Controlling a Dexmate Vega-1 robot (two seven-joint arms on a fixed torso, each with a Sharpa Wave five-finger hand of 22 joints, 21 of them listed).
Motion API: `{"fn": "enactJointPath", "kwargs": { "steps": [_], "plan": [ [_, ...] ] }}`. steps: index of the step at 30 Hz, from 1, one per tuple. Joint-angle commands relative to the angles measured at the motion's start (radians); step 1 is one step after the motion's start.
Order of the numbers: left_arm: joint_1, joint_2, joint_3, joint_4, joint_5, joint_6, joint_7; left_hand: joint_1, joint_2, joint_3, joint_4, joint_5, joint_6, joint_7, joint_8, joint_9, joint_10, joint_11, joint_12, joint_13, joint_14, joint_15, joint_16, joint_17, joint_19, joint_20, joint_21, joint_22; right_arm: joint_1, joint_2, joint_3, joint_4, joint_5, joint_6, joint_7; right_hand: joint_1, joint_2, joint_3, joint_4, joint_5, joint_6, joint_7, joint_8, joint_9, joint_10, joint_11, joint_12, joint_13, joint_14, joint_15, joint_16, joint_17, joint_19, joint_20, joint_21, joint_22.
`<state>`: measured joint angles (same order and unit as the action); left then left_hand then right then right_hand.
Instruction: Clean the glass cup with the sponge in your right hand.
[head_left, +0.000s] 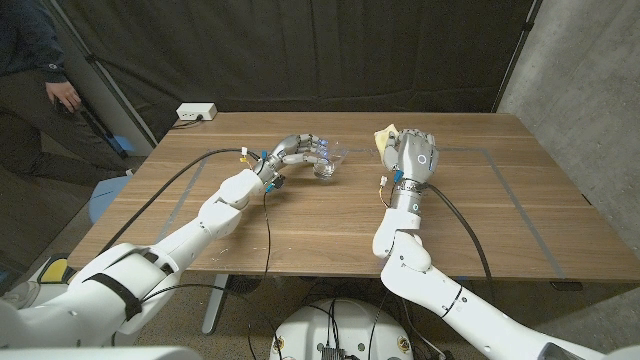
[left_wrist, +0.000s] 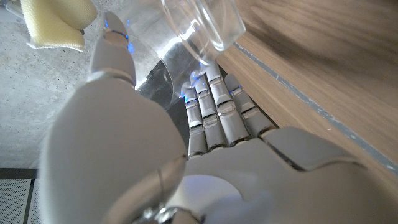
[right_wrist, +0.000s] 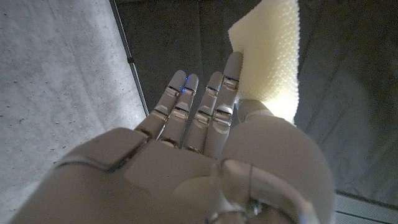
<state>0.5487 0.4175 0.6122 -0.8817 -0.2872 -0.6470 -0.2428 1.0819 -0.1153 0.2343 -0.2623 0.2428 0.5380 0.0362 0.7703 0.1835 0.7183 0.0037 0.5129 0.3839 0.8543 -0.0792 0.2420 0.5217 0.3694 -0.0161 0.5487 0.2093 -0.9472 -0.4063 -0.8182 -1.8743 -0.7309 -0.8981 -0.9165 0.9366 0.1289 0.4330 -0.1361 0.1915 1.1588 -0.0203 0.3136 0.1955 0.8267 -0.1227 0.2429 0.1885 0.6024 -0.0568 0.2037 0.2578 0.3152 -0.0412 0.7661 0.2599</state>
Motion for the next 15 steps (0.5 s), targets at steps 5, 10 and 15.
{"fn": "enactJointPath", "kwargs": {
  "steps": [5,10,15],
  "plan": [
    [-0.006,-0.005,0.014,0.044,0.028,-0.023,0.025,0.204,0.201,0.123,0.111,0.009,0.224,-0.153,0.181,0.003,0.199,-0.190,0.016,0.045,0.035,-0.160,0.007,0.008,-0.005,-0.003,0.009,0.000,0.130,-0.066,-0.192,0.055,-0.193,-0.265,0.335,-0.003,-0.004,-0.003,0.004,0.007,-0.009,-0.022,-0.004,0.001,0.002,-0.008,-0.002,0.004,-0.011,-0.127,0.000,0.005,-0.012,-0.040,0.010,-0.002],
    [-0.005,-0.002,0.024,0.063,0.064,-0.042,0.062,0.208,0.200,0.122,0.110,0.009,0.225,-0.150,0.179,0.003,0.200,-0.190,0.015,0.045,0.036,-0.160,0.007,0.011,-0.006,-0.005,0.011,0.000,0.145,-0.061,-0.211,0.078,-0.199,-0.273,0.366,-0.005,-0.004,-0.004,0.005,0.007,-0.010,-0.025,-0.005,0.001,0.004,-0.008,-0.002,0.004,-0.011,-0.128,0.000,0.004,-0.014,-0.039,0.011,-0.004],
    [-0.008,-0.004,0.033,0.088,0.087,-0.063,0.082,0.211,0.200,0.121,0.111,0.009,0.227,-0.152,0.177,0.003,0.199,-0.189,0.013,0.045,0.035,-0.160,0.006,0.013,-0.008,-0.006,0.013,0.000,0.145,-0.054,-0.212,0.086,-0.201,-0.271,0.363,-0.006,-0.005,-0.005,0.005,0.007,-0.009,-0.024,-0.006,0.001,0.004,-0.008,-0.003,0.004,-0.011,-0.127,0.000,0.004,-0.016,-0.039,0.013,-0.007]
  ]
}}
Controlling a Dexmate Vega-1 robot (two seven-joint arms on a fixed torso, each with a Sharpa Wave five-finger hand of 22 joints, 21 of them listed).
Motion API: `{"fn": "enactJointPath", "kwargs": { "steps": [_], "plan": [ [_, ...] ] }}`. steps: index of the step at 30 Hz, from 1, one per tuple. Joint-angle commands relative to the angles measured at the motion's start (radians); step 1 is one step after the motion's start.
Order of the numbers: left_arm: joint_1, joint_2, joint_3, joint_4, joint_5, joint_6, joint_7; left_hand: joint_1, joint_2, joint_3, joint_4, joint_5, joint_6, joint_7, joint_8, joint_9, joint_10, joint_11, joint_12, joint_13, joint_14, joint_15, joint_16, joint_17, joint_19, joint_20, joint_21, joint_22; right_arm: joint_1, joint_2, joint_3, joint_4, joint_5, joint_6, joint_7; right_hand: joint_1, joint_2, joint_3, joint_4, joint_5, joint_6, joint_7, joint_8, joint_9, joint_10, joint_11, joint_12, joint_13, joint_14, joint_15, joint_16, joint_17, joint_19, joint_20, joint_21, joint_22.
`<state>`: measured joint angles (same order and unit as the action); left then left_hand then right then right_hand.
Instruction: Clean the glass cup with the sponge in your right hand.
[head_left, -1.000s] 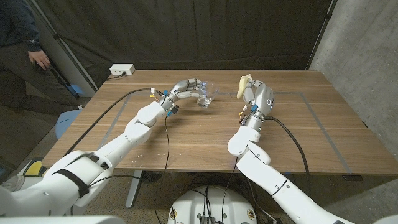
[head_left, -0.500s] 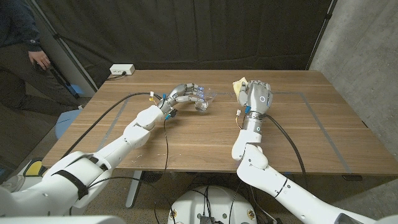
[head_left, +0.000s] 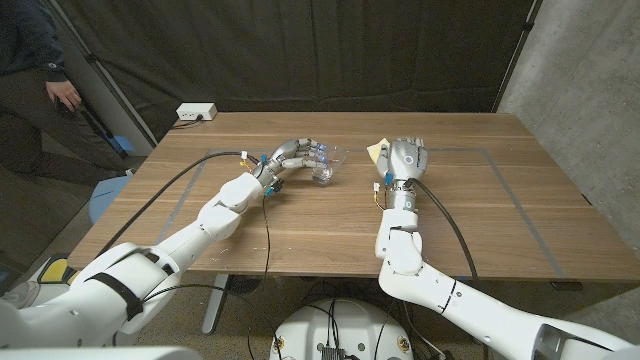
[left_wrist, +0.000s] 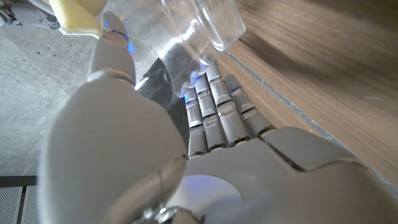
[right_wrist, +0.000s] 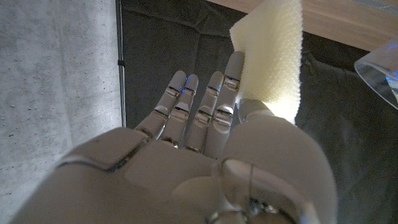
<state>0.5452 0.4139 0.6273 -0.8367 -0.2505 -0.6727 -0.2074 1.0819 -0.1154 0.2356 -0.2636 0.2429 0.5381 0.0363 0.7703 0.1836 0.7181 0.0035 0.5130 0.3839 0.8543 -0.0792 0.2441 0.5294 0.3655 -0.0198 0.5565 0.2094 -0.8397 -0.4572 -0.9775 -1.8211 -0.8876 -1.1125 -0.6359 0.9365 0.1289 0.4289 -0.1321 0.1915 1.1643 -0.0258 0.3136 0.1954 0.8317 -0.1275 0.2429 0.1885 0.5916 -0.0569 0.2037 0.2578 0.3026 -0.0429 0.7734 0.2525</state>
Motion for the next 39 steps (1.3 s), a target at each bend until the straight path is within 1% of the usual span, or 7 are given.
{"fn": "enactJointPath", "kwargs": {
  "steps": [1,14,23,26,35,36,39],
  "plan": [
    [-0.005,-0.001,0.020,0.048,0.051,-0.039,0.046,0.211,0.200,0.119,0.112,0.009,0.229,-0.153,0.177,0.003,0.200,-0.189,0.013,0.045,0.035,-0.160,0.004,0.006,-0.004,-0.003,0.005,0.000,0.038,0.000,-0.052,0.035,-0.045,-0.058,0.080,-0.006,-0.005,-0.001,0.001,0.007,-0.014,-0.019,-0.006,0.001,-0.001,-0.003,-0.003,0.004,0.000,-0.126,0.000,0.004,-0.003,-0.037,0.006,0.000],
    [0.002,-0.009,0.025,0.107,0.060,-0.095,0.079,0.221,0.198,0.114,0.111,0.005,0.230,-0.160,0.170,0.004,0.201,-0.188,0.009,0.043,0.036,-0.163,0.005,0.016,-0.010,-0.012,0.010,-0.001,0.042,0.002,-0.055,0.037,-0.069,-0.041,0.062,-0.006,-0.005,0.000,0.000,0.008,-0.013,-0.020,-0.009,0.001,0.000,-0.005,-0.004,0.004,0.002,-0.130,0.001,0.003,-0.004,-0.037,0.010,-0.005],
    [0.058,0.043,0.020,0.005,0.101,-0.062,0.139,0.174,0.170,0.097,0.137,-0.019,0.138,-0.170,0.128,0.011,0.131,-0.196,-0.049,0.017,-0.055,-0.148,-0.054,-0.023,-0.050,-0.005,0.009,-0.003,0.042,0.001,-0.046,0.041,-0.069,-0.016,0.065,-0.007,-0.006,0.001,-0.001,0.008,-0.012,-0.021,-0.011,0.001,0.002,-0.004,-0.004,0.004,0.006,-0.130,0.002,0.003,-0.004,-0.038,0.015,-0.010],
    [0.073,0.058,0.017,-0.029,0.106,-0.036,0.148,0.168,0.165,0.097,0.138,-0.022,0.140,-0.172,0.133,0.018,0.118,-0.198,-0.058,0.014,-0.070,-0.148,-0.060,-0.033,-0.058,-0.002,0.007,-0.004,0.053,-0.013,-0.058,0.033,-0.078,-0.016,0.103,-0.007,-0.006,0.001,0.000,0.008,-0.014,-0.022,-0.012,0.001,0.001,-0.004,-0.005,0.004,0.007,-0.130,0.003,0.002,-0.004,-0.038,0.016,-0.011],
    [0.093,0.081,0.013,-0.080,0.087,0.015,0.116,0.076,0.125,0.074,0.170,-0.038,0.018,-0.148,0.073,0.009,-0.005,-0.191,-0.127,-0.002,-0.200,-0.131,-0.067,-0.086,-0.112,0.026,-0.005,-0.007,0.160,-0.078,-0.171,-0.004,-0.155,-0.076,0.448,-0.030,-0.005,-0.010,0.014,0.003,-0.044,-0.043,-0.027,0.002,-0.024,0.001,-0.017,0.004,-0.001,-0.122,0.004,0.008,-0.008,-0.033,0.024,-0.019],
    [0.094,0.084,0.013,-0.085,0.084,0.019,0.110,0.048,0.111,0.062,0.179,-0.047,-0.018,-0.141,0.052,0.006,-0.026,-0.187,-0.137,-0.006,-0.233,-0.126,-0.068,-0.092,-0.117,0.029,-0.006,-0.008,0.172,-0.082,-0.182,-0.005,-0.162,-0.080,0.486,-0.035,-0.005,-0.012,0.017,0.002,-0.054,-0.047,-0.032,0.002,-0.035,0.003,-0.021,0.004,-0.003,-0.121,0.004,0.009,-0.009,-0.030,0.026,-0.021],
    [0.096,0.088,0.010,-0.093,0.066,0.022,0.087,-0.016,0.086,0.039,0.200,-0.064,-0.149,-0.170,-0.032,0.002,-0.136,-0.171,-0.177,-0.017,-0.346,-0.089,-0.073,-0.121,-0.169,0.050,-0.026,-0.010,0.236,-0.091,-0.242,0.002,-0.204,-0.116,0.666,-0.052,-0.010,-0.022,0.023,0.000,-0.116,-0.071,-0.058,0.003,-0.088,0.009,-0.040,0.005,-0.023,-0.111,0.000,0.012,-0.015,-0.024,0.034,-0.028]
  ]
}}
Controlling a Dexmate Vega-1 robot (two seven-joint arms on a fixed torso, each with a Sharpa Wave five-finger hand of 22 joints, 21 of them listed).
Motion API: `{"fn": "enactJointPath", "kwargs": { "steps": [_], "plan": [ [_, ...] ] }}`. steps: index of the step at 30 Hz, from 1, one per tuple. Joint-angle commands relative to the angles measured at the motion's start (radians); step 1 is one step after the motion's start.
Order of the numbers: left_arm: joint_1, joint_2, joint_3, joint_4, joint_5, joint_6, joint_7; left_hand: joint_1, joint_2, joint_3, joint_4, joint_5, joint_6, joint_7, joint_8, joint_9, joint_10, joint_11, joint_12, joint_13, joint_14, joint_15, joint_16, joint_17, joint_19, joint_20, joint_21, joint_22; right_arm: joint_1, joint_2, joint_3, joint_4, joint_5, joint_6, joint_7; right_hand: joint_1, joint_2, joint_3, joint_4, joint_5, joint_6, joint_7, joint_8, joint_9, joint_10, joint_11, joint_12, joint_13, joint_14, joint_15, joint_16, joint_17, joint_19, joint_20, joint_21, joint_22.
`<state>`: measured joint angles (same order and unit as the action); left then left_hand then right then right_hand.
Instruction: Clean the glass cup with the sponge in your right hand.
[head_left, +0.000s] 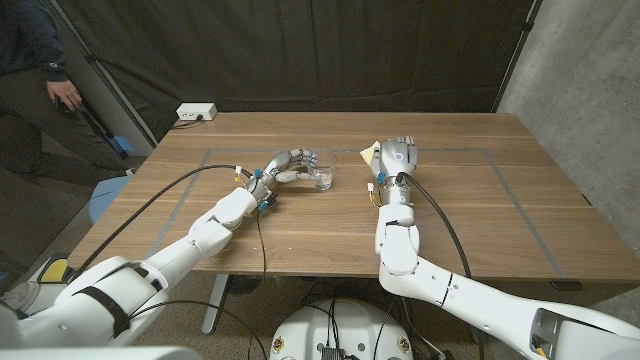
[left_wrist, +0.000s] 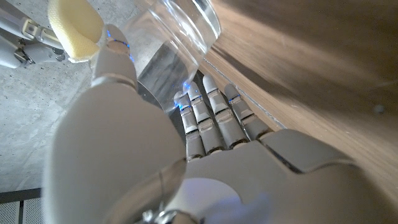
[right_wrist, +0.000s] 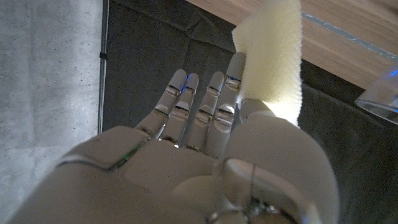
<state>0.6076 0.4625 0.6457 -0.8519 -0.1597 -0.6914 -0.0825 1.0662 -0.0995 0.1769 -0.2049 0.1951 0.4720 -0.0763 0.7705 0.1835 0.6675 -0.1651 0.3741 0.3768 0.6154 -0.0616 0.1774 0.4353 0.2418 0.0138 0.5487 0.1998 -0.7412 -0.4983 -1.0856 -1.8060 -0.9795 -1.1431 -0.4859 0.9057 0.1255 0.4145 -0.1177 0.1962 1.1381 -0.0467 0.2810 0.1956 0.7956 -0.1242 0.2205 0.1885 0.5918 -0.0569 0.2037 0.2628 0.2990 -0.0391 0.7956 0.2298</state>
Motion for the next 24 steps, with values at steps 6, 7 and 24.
{"fn": "enactJointPath", "kwargs": {
  "steps": [6,7,24],
  "plan": [
    [0.046,0.049,-0.023,-0.112,-0.051,0.047,-0.055,-0.079,0.058,0.071,0.170,-0.005,-0.257,-0.037,-0.153,0.004,-0.271,0.047,-0.109,-0.035,-0.276,-0.048,-0.001,-0.078,-0.111,0.038,-0.051,-0.003,0.190,-0.050,-0.175,0.013,-0.139,-0.089,0.697,-0.070,-0.020,-0.037,0.028,-0.006,-0.193,-0.053,-0.068,0.004,-0.122,0.020,-0.028,0.006,-0.073,-0.090,-0.008,0.010,-0.040,-0.013,0.019,-0.019],
    [0.048,0.051,-0.026,-0.119,-0.053,0.049,-0.053,-0.084,0.058,0.070,0.172,-0.005,-0.276,-0.034,-0.165,0.004,-0.285,0.050,-0.114,-0.037,-0.288,-0.043,-0.001,-0.082,-0.118,0.036,-0.054,-0.003,0.195,-0.049,-0.179,0.017,-0.144,-0.089,0.717,-0.075,-0.020,-0.039,0.030,-0.006,-0.210,-0.054,-0.074,0.004,-0.131,0.024,-0.029,0.007,-0.082,-0.087,-0.010,0.010,-0.042,-0.012,0.020,-0.021],
    [0.064,0.064,-0.066,-0.178,-0.085,0.016,-0.068,-0.218,0.052,0.013,0.228,0.015,-0.542,-0.023,-0.371,0.003,-0.564,0.119,-0.189,-0.083,-0.493,0.033,0.006,-0.144,-0.218,0.064,-0.106,0.000,0.158,-0.040,-0.114,-0.002,-0.153,-0.040,0.768,-0.162,-0.036,-0.087,0.054,0.003,-0.564,-0.064,-0.112,0.002,-0.312,0.063,-0.033,0.008,-0.203,-0.040,-0.016,-0.005,-0.098,0.008,0.019,-0.039]
  ]
}}
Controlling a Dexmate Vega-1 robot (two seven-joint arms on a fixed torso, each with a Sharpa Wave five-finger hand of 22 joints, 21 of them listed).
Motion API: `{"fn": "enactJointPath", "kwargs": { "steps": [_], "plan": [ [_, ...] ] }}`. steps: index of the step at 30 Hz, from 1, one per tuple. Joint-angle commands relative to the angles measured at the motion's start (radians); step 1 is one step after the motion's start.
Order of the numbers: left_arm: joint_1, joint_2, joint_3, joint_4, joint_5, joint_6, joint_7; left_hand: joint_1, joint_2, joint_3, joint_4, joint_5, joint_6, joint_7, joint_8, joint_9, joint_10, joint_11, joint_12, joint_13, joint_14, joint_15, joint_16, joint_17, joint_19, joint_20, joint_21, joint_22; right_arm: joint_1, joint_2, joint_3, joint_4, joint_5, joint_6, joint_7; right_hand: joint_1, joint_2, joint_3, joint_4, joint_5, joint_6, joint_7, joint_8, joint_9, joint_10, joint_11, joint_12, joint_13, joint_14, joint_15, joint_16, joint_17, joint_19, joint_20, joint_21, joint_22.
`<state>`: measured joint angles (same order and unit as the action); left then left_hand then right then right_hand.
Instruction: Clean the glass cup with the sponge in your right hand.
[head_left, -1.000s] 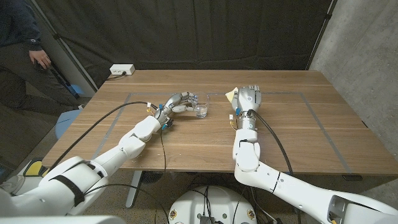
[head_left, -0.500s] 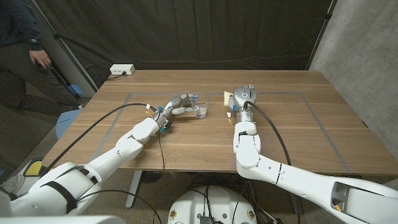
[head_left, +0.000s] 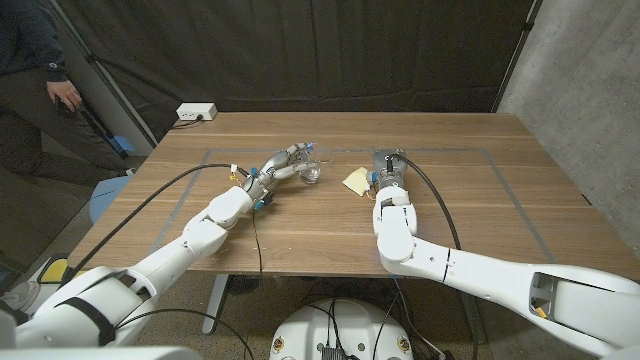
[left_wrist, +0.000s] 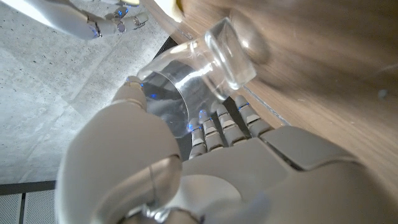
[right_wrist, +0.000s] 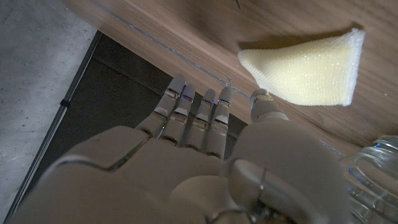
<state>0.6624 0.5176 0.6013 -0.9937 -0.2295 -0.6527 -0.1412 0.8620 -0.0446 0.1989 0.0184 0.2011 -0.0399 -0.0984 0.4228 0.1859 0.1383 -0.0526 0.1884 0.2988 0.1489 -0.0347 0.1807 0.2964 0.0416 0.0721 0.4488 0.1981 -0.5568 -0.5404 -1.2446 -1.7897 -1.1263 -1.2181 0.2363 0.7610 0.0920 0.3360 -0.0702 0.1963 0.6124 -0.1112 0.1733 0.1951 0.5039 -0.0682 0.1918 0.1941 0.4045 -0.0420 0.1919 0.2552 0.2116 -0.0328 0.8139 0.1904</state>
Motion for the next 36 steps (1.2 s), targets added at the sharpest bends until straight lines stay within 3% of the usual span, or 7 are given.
{"fn": "enactJointPath", "kwargs": {
  "steps": [1,8,15,17,23,27,36],
  "plan": [
    [0.009,0.008,-0.022,-0.036,-0.016,-0.025,-0.012,-0.015,-0.003,-0.009,0.005,0.010,-0.032,-0.001,-0.026,0.000,-0.037,0.008,-0.004,-0.006,-0.029,0.007,0.002,-0.006,-0.018,0.006,-0.007,0.001,-0.033,0.002,0.050,-0.020,-0.009,0.038,0.034,-0.019,-0.002,-0.010,0.007,0.003,-0.042,0.001,-0.004,0.002,-0.024,0.007,-0.005,0.003,-0.017,-0.056,-0.003,0.002,-0.011,0.002,0.001,0.000],
    [0.002,-0.001,-0.027,-0.021,-0.023,-0.057,-0.025,-0.024,-0.002,-0.014,0.009,0.013,-0.065,0.005,-0.052,0.001,-0.067,0.020,-0.003,-0.014,-0.052,0.014,0.003,-0.014,-0.026,0.004,-0.012,0.002,-0.080,0.007,0.105,-0.042,0.003,0.060,-0.040,-0.028,-0.009,-0.016,0.007,0.003,-0.064,0.004,-0.001,0.002,-0.043,0.010,-0.005,0.003,-0.030,-0.051,-0.005,0.000,-0.021,0.006,-0.003,-0.001],
    [0.013,-0.014,-0.051,-0.037,-0.038,-0.101,-0.006,-0.062,-0.004,-0.035,0.026,0.017,-0.114,0.000,-0.099,0.002,-0.156,0.027,-0.009,-0.032,-0.132,0.028,-0.003,-0.032,-0.067,0.009,-0.034,0.000,-0.169,0.009,0.235,-0.099,0.118,0.140,-0.217,-0.069,-0.022,-0.041,0.024,-0.001,-0.099,0.016,0.002,0.002,-0.062,0.019,0.000,0.003,-0.052,-0.038,-0.003,-0.001,-0.036,0.013,-0.010,-0.003],
    [0.015,-0.017,-0.058,-0.044,-0.046,-0.112,-0.006,-0.083,-0.004,-0.045,0.036,0.020,-0.145,-0.013,-0.125,0.002,-0.200,0.025,-0.010,-0.043,-0.164,0.025,-0.004,-0.041,-0.083,0.006,-0.045,-0.001,-0.208,0.009,0.295,-0.124,0.184,0.191,-0.295,-0.095,-0.027,-0.055,0.035,-0.004,-0.114,0.020,0.003,0.001,-0.078,0.027,0.000,0.004,-0.066,-0.033,-0.003,-0.002,-0.044,0.016,-0.014,-0.004],
    [0.015,-0.015,-0.072,-0.066,-0.043,-0.125,0.003,-0.103,-0.001,-0.055,0.046,0.022,-0.174,-0.029,-0.151,0.002,-0.236,0.015,-0.009,-0.055,-0.192,0.022,-0.001,-0.050,-0.105,-0.002,-0.058,-0.002,-0.300,0.018,0.446,-0.165,0.366,0.356,-0.508,-0.150,-0.025,-0.078,0.060,-0.008,-0.167,0.027,0.003,0.001,-0.136,0.045,-0.003,0.003,-0.106,-0.014,-0.004,-0.007,-0.084,0.029,-0.037,-0.007],
    [0.009,-0.015,-0.074,-0.069,-0.055,-0.126,-0.015,-0.109,0.000,-0.057,0.049,0.023,-0.179,-0.033,-0.157,0.002,-0.240,0.019,-0.006,-0.058,-0.200,0.023,-0.001,-0.053,-0.110,-0.004,-0.061,-0.002,-0.332,0.022,0.508,-0.178,0.455,0.435,-0.589,-0.165,-0.021,-0.083,0.067,-0.010,-0.189,0.030,0.002,0.000,-0.151,0.047,-0.002,0.002,-0.126,-0.007,-0.006,-0.010,-0.102,0.034,-0.048,-0.008],
    [0.005,-0.016,-0.084,-0.061,-0.085,-0.136,-0.048,-0.129,0.005,-0.065,0.060,0.023,-0.193,-0.048,-0.172,0.001,-0.255,0.021,-0.004,-0.067,-0.217,0.024,0.000,-0.060,-0.116,-0.005,-0.067,-0.003,-0.375,0.005,0.637,-0.158,0.717,0.720,-0.678,-0.248,0.005,-0.104,0.099,-0.018,-0.343,0.043,-0.003,-0.005,-0.281,0.062,-0.010,-0.006,-0.227,0.011,-0.013,-0.035,-0.178,0.040,-0.105,-0.011]
  ]
}}
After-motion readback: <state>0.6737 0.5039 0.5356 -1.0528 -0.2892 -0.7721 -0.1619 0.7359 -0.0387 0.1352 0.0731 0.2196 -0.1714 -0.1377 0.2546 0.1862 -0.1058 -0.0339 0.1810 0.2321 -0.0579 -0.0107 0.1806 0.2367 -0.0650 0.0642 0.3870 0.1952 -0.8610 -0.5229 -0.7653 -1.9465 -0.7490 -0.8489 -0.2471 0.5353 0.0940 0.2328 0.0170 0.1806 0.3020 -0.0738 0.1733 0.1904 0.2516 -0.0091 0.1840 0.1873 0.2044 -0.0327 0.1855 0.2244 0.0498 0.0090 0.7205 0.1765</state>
